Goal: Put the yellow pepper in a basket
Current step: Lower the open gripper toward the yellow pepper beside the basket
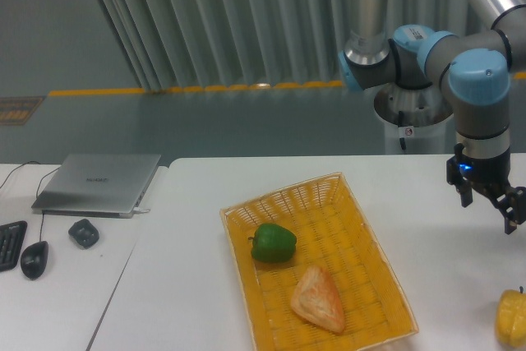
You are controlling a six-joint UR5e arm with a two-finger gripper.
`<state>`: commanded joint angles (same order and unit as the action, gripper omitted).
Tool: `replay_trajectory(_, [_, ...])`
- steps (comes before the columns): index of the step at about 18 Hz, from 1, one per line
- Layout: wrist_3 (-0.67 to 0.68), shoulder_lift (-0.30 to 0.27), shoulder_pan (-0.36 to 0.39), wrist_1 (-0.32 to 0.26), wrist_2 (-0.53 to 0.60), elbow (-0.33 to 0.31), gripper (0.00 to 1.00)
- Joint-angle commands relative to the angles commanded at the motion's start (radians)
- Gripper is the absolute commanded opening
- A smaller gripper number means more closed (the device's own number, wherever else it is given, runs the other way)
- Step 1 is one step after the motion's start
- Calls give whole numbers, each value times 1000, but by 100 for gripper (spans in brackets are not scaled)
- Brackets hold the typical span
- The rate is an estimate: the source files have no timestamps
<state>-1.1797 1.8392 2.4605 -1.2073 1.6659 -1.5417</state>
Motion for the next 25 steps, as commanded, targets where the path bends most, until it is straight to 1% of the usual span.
replay_trajectory(1, [-1, 0, -2, 14, 0, -5, 100])
replay_trajectory(5, [9, 3, 0, 23, -6, -3, 100])
replay_trajectory(7, [21, 11, -5, 41, -3, -17, 100])
replay_trajectory(9, [63, 9, -6, 99, -8, -37, 100])
replay_trajectory(11, [154, 15, -8, 141, -6, -37, 100])
replay_trajectory(12, [204, 20, -6, 144, -8, -34, 100])
replay_trajectory(14, [251, 25, 0, 144, -11, -14, 100])
replay_trajectory(17, [340, 52, 0, 149, -12, 5, 100])
replay_trajectory(18, [362, 63, 2, 164, -12, 17, 100])
replay_trajectory(20, [411, 84, 2, 216, -12, 25, 100])
replay_trajectory(21, [431, 95, 2, 230, -11, 25, 100])
replay_trajectory(25, [439, 147, 3, 232, -6, 51, 100])
